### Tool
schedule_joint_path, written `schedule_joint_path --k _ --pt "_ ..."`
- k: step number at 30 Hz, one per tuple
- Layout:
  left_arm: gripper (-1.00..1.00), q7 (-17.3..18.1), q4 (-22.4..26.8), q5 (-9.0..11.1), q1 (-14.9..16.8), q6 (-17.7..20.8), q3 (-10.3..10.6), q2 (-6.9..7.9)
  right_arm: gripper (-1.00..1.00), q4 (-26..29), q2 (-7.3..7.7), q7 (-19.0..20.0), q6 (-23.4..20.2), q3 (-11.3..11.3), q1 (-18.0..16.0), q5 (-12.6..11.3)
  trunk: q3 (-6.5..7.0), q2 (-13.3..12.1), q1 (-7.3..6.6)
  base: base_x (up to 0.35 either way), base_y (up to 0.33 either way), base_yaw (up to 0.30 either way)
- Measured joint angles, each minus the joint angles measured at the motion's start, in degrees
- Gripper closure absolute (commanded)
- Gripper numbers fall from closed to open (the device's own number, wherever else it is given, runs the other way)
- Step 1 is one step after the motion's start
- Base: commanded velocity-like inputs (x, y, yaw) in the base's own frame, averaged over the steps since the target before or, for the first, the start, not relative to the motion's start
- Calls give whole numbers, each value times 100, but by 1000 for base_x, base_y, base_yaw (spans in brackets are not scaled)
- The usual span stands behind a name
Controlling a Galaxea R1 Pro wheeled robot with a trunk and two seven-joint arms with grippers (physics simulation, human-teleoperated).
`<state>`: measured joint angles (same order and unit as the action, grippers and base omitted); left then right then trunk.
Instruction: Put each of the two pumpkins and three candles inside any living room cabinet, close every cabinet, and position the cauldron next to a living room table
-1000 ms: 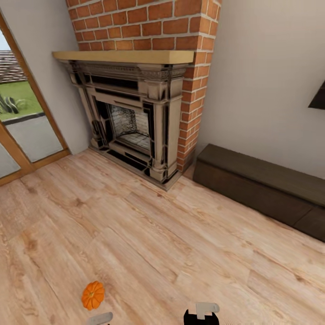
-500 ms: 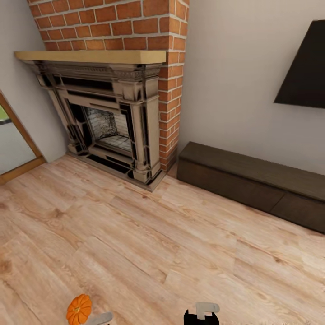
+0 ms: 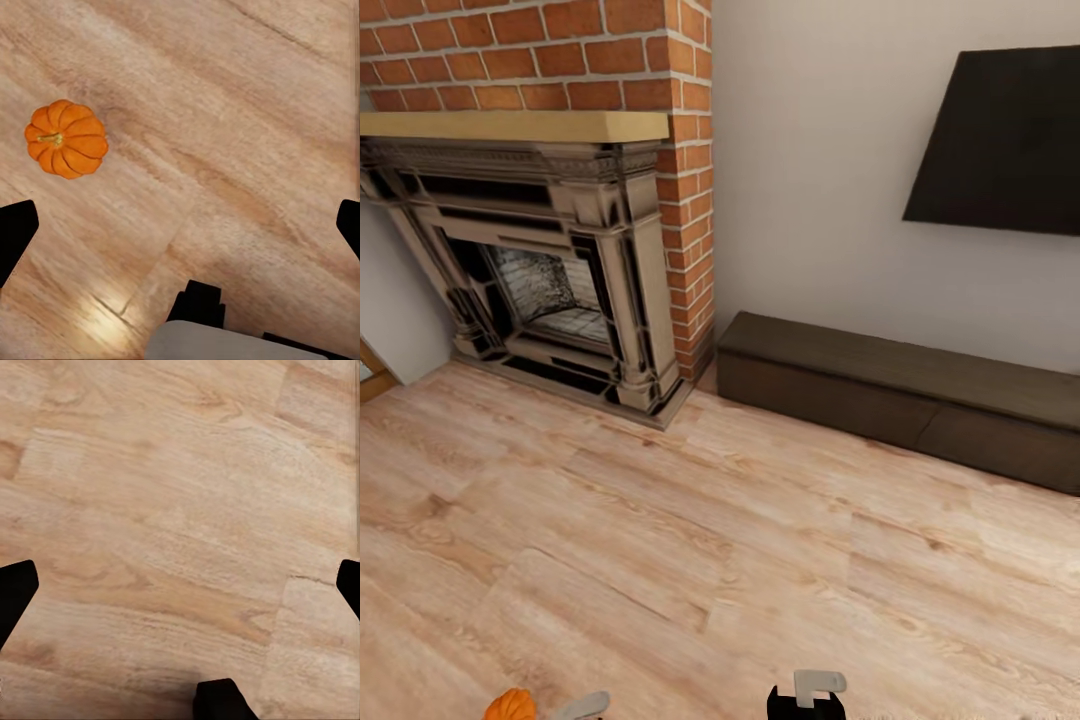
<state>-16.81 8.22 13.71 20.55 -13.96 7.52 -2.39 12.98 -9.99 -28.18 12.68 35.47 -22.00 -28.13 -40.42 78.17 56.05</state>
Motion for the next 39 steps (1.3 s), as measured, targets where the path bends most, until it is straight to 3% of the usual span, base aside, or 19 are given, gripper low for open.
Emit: schedule_joint_path --k 18,39 --pt "-100 0 4 0 0 -8 6 0 -100 0 0 1 1 0 0 0 0 0 -3 233 139 -282" --pt "-100 1 -2 9 0 -141 7 0 -100 0 0 1 0 0 0 0 0 0 -3 327 22 -282"
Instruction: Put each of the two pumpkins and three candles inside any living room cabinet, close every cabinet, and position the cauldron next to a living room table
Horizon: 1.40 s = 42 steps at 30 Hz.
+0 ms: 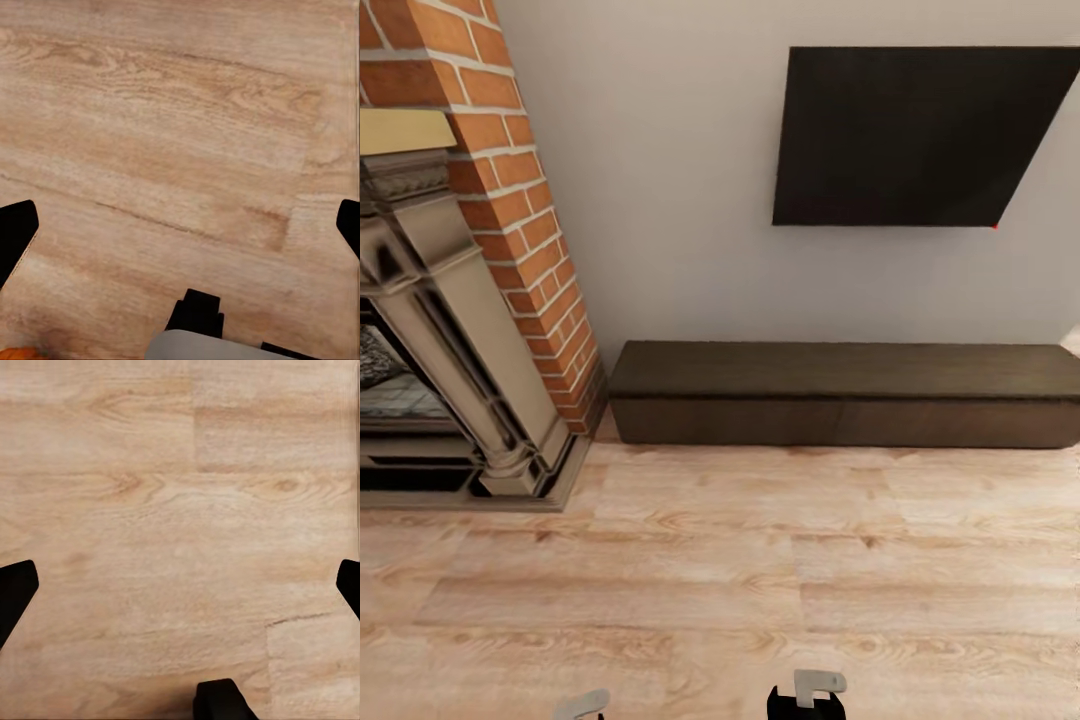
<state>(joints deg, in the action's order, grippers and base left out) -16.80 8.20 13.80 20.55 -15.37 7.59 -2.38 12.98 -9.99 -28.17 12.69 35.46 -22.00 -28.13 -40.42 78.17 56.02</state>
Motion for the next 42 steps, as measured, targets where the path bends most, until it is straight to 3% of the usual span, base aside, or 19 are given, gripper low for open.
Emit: schedule_joint_path --k 6,19,42 --pt "-100 -1 1 1 -1 -8 0 0 -100 -1 0 0 88 0 -1 0 0 0 0 341 103 -201" --pt "-100 -1 1 1 -2 -8 0 1 -100 -217 0 3 253 1 -1 17 0 0 0 341 110 -9" --pt "-100 1 1 1 -2 -16 0 -4 -100 -222 0 -4 257 -1 -1 18 0 0 0 332 -15 0"
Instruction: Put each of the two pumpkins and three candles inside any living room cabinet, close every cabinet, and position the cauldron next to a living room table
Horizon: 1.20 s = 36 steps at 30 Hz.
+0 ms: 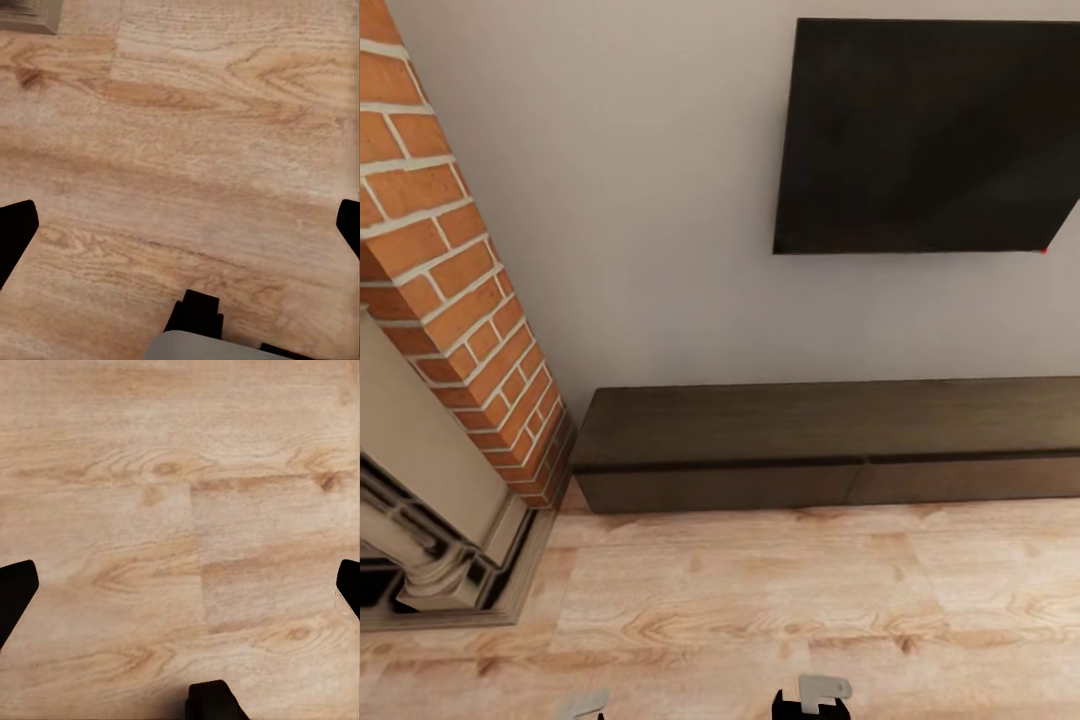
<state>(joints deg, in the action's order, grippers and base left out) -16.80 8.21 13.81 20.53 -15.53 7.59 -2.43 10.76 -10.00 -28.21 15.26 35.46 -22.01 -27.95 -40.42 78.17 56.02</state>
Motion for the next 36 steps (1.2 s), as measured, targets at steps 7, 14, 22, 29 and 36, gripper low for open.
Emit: schedule_joint_path --k 7,14,22,29,36 --pt "-100 4 6 -8 0 21 -2 -2 -100 2 0 0 0 -18 0 -26 0 0 2 191 -9 0" --pt "-100 -3 242 1 17 761 -43 -16 -100 65 240 469 -22 -741 -3 -453 0 0 3 15 0 0" --pt "-100 72 3660 110 41 4737 -63 74 -100 285 615 1236 -545 -1585 -101 -672 1 -1 3 0 0 0" --pt "-100 159 5460 493 37 6463 -164 69 -100 1417 674 1352 -570 -2510 -117 -777 1 -1 3 0 0 0" --pt "-100 176 5723 1386 36 7115 -1006 107 -100 1735 723 2751 -990 -3619 -151 -945 -71 158 91 0 0 0"
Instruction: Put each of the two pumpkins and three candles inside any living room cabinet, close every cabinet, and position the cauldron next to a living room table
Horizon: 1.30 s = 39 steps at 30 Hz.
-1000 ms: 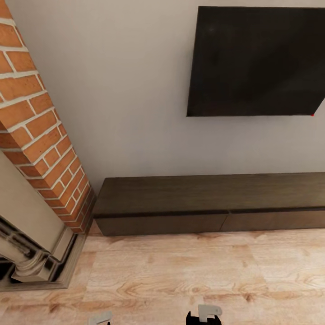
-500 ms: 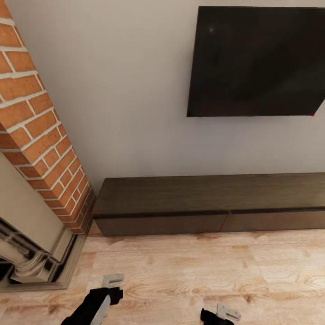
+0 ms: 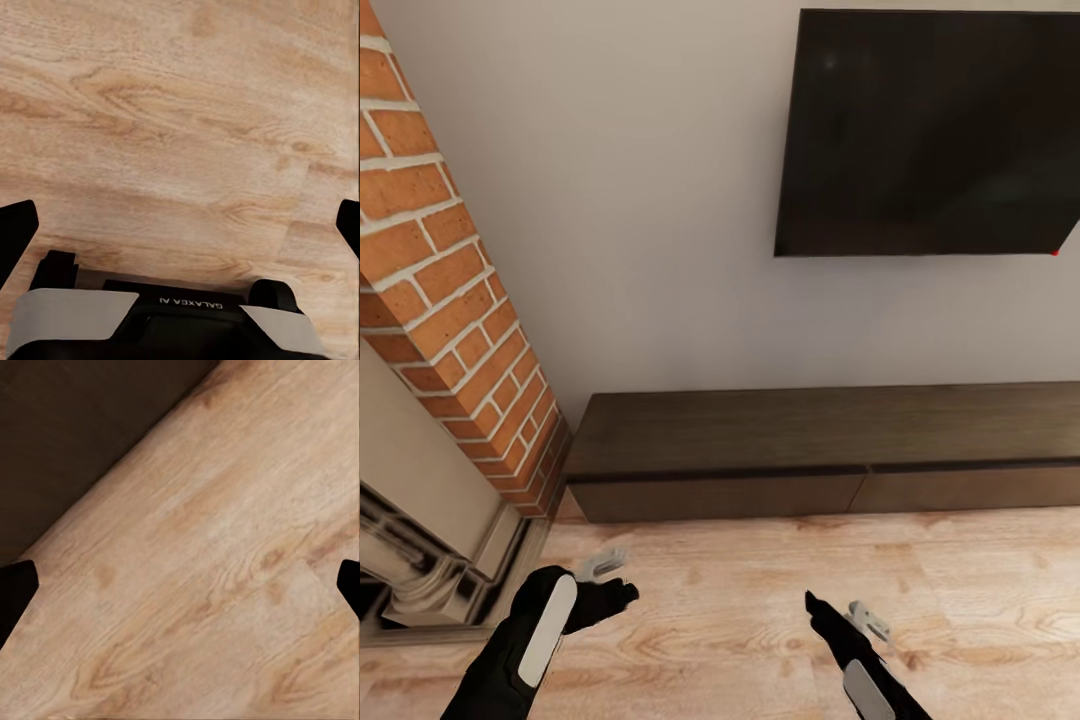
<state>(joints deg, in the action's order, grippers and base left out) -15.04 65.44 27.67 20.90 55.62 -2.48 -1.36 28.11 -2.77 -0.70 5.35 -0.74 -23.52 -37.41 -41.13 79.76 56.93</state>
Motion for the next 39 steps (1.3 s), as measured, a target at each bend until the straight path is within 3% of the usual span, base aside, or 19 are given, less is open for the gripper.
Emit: schedule_joint_path --k 3,7,9,10,13,16,24,28,33,37,39 --pt "-100 7 26 280 0 216 -165 7 -100 110 52 489 -425 -386 -33 -97 -54 120 66 0 0 0" --pt "-100 12 69 591 0 335 -203 7 -100 257 213 1118 -1070 -753 -124 -284 -126 281 154 0 0 0" --pt "-100 17 119 859 1 358 -175 3 -100 290 251 1321 -1389 -851 -139 -326 -162 361 198 0 0 0" --pt "-100 19 151 1097 1 372 -135 -5 -100 302 281 1458 -1523 -882 -145 -353 -180 401 220 0 0 0" --pt "-100 21 199 1495 0 390 4 8 -100 311 308 1680 -1627 -902 -149 -376 -233 522 286 0 0 0" --pt "-100 21 226 1765 -1 397 72 16 -100 314 286 1836 -1633 -910 -143 -369 -287 642 352 0 0 0" --pt "-100 22 331 1928 0 408 88 18 -100 307 274 1925 -1577 -914 -136 -357 -431 963 527 0 0 0" --pt "-100 22 404 2182 -1 408 93 32 -100 306 244 1919 -1392 -906 -131 -357 -503 1123 615 0 0 0" --pt "-100 21 412 2270 -1 414 85 150 -100 316 202 1846 -1175 -858 -146 -349 -593 1324 725 0 0 0" --pt "-100 21 412 2287 -1 414 88 198 -100 364 -137 1610 -982 -887 -436 -407 -664 1484 813 0 0 0" --pt "-100 21 413 2290 -1 414 77 209 -100 165 -189 1533 -952 -956 -489 -576 -701 1565 857 0 0 0"
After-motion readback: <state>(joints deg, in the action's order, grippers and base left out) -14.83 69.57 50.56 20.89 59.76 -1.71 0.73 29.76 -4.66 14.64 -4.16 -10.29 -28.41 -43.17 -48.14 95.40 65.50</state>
